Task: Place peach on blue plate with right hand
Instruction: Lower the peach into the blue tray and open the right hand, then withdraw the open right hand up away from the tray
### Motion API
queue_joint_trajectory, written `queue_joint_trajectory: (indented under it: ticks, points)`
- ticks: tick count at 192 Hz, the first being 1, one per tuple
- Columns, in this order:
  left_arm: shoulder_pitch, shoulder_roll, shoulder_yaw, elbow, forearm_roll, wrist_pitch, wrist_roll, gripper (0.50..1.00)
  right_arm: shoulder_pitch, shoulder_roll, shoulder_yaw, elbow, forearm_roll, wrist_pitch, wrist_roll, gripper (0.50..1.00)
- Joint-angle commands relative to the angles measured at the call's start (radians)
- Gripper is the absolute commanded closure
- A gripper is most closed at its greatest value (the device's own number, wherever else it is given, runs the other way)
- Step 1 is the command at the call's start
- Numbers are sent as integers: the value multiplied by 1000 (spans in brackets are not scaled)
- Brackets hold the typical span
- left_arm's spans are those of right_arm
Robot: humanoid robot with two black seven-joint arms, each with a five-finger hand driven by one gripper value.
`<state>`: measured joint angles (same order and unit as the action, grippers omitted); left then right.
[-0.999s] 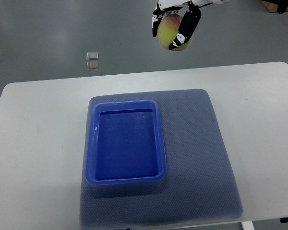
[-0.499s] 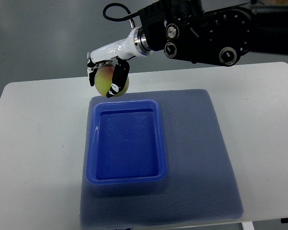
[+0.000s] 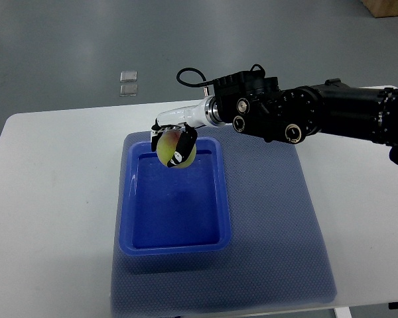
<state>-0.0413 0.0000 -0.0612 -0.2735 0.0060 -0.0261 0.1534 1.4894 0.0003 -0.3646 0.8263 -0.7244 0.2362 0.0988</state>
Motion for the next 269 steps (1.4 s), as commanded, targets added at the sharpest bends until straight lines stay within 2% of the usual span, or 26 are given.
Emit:
queue_joint_trajectory:
  ticks: [1,25,39,47,56,57,70,77,79,98,117,149,187,213,214,224,243,257,269]
  points:
    - [0,0,1,-1,0,0,1,500,-29,0,4,13,0,2,2,996]
    - [0,0,1,0,0,0,1,500,-58,0,4,22,-1,0,2,965]
    - [0,0,1,0,0,0,0,500,-63,0,4,23,-1,0,2,965]
    - [0,0,1,0,0,0,0,500,-84,0,4,25,-1,0,2,918]
    - [0,0,1,0,0,0,0,500,-84,0,4,25,-1,0,2,918]
    - [0,0,1,0,0,0,1,500,-96,0,4,25,-1,0,4,879]
    - [0,0,1,-1,0,0,0,500,-112,0,4,25,-1,0,5,789]
    - [0,0,1,0,0,0,1,500,-118,0,6,25,-1,0,13,716]
    - [0,0,1,0,0,0,2,500,-118,0,6,25,-1,0,13,715]
    - [0,0,1,0,0,0,1,500,-129,0,6,25,-1,0,25,607]
    - [0,0,1,2,0,0,0,500,-132,0,7,25,-3,0,27,572]
    - [0,0,1,0,0,0,0,500,-109,0,29,23,-1,0,25,568]
    - [0,0,1,4,0,0,0,500,-20,0,223,17,17,6,27,568]
    - [0,0,0,5,0,0,0,500,-17,0,326,17,19,9,27,568]
    - [0,0,0,7,0,0,0,500,-26,0,384,17,19,11,27,568]
    - [0,0,0,5,0,0,0,500,-35,-17,427,17,19,9,27,568]
    - [0,0,1,-1,0,0,2,500,-139,-118,573,17,19,5,28,568]
    - [0,0,1,-3,0,0,0,500,-245,-186,729,16,19,2,35,568]
    - [0,0,1,-3,0,0,2,500,-375,-198,907,13,26,-5,45,568]
